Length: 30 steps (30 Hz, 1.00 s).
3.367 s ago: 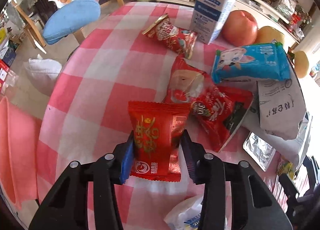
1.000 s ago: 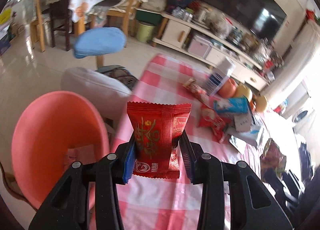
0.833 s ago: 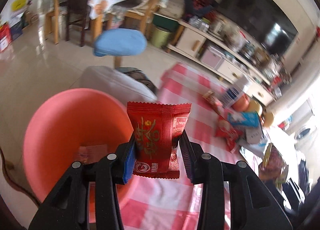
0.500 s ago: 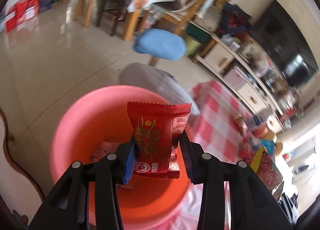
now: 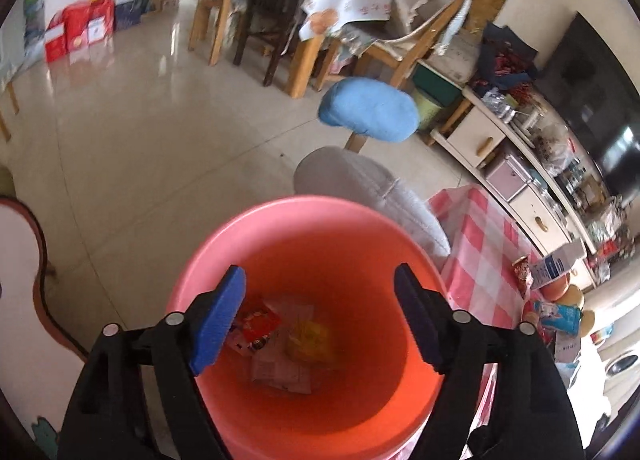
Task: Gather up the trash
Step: 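Open the left tool over the bucket while the right tool releases the yellow-green bag, then move both tools back over the table toward the remaining items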
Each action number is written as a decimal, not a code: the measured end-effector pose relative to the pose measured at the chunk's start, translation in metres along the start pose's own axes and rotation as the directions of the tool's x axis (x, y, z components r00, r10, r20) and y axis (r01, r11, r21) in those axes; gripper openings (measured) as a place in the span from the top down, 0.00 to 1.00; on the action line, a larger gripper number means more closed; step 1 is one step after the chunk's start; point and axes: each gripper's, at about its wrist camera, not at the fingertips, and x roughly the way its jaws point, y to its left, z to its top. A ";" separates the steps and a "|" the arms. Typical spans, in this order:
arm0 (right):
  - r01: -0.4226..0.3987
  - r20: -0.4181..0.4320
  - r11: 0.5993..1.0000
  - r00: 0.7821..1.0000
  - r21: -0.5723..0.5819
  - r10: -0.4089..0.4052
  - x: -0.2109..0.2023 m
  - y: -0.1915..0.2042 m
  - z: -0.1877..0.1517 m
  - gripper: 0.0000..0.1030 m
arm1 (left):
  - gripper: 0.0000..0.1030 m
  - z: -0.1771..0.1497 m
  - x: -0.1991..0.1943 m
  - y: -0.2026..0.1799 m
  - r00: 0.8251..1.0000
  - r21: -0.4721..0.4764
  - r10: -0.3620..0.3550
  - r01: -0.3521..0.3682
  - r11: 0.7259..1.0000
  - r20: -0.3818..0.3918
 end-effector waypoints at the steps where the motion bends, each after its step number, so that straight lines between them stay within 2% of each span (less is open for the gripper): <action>1: 0.017 0.011 1.000 1.000 0.004 -0.017 -0.005 -0.004 -0.001 0.19 | 0.23 0.000 -0.002 -0.003 1.000 0.005 -0.005 0.004 1.000 0.010; 3: 0.037 0.024 0.999 0.999 0.016 -0.037 -0.011 -0.012 -0.004 0.18 | 0.22 0.000 -0.006 -0.006 0.999 0.004 -0.024 0.024 1.000 0.027; 6: 0.063 0.032 0.997 0.997 0.044 -0.064 -0.023 -0.023 -0.013 0.11 | 0.14 0.001 -0.011 -0.008 0.995 -0.005 -0.078 0.079 0.997 0.066; 10: 0.089 0.011 0.996 0.996 0.031 -0.089 -0.028 -0.029 -0.027 0.10 | 0.13 -0.002 -0.019 -0.021 0.981 0.033 -0.155 0.152 0.988 0.115; 13: 0.114 -0.015 0.994 0.993 0.003 -0.113 -0.029 -0.030 -0.041 0.10 | 0.12 -0.005 -0.025 -0.034 0.973 0.081 -0.189 0.179 0.980 0.136; 17: 0.142 -0.031 0.989 0.989 -0.031 -0.143 -0.036 -0.034 -0.057 0.10 | 0.12 -0.010 -0.028 -0.048 0.970 0.120 -0.202 0.186 0.975 0.136; 20: 0.150 -0.029 0.988 0.988 -0.021 -0.151 -0.044 -0.040 -0.064 0.09 | 0.12 -0.011 -0.027 -0.058 0.972 0.148 -0.208 0.191 0.970 0.111; 24: 0.155 -0.028 0.988 0.988 0.011 -0.155 -0.056 -0.050 -0.069 0.06 | 0.12 -0.017 -0.021 -0.073 0.981 0.190 -0.194 0.185 0.964 0.029; 26: 0.162 -0.023 0.987 0.987 0.014 -0.161 -0.064 -0.055 -0.072 0.06 | 0.12 -0.022 -0.019 -0.084 0.980 0.230 -0.201 0.197 0.953 -0.008; 30: 0.184 -0.013 0.983 0.983 0.015 -0.183 -0.078 -0.062 -0.077 0.06 | 0.12 -0.033 -0.021 -0.107 0.976 0.305 -0.216 0.216 0.928 -0.034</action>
